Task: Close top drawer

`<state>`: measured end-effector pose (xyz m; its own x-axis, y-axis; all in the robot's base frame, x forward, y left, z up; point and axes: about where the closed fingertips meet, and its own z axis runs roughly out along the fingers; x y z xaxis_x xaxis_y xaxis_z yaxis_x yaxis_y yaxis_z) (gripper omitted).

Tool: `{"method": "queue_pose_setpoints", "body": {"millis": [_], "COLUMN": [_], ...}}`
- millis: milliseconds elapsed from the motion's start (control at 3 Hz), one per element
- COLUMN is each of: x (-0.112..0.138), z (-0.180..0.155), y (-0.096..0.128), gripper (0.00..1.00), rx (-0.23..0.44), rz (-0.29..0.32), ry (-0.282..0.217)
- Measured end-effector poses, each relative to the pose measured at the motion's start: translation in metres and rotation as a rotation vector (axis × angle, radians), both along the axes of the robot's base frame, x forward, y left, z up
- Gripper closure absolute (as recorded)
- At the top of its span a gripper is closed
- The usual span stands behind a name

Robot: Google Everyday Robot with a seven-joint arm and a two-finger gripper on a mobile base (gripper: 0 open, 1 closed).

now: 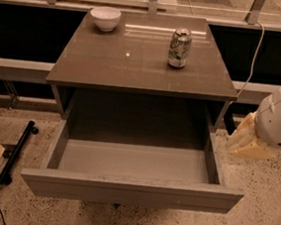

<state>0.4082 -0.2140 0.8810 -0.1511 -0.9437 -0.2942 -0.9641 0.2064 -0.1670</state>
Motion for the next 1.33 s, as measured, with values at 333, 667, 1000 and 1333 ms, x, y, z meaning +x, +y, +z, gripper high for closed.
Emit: {"method": "queue_pose_setpoints", "body": {"millis": [333,667,1000,1333], "x": [-0.006,-0.015,-0.02,-0.024], "z": [-0.024,-0.064,-0.107,-0.126], "y": [0.002,0.003,0.001,0.001], "gripper": [1.0,1.0,1.0,1.0], "rx": [0.016,0.066,0.115,0.121], "rz": [-0.016,-0.021,-0.014,-0.017], "ry": [0.011,0.037,0.072,0.077]}}
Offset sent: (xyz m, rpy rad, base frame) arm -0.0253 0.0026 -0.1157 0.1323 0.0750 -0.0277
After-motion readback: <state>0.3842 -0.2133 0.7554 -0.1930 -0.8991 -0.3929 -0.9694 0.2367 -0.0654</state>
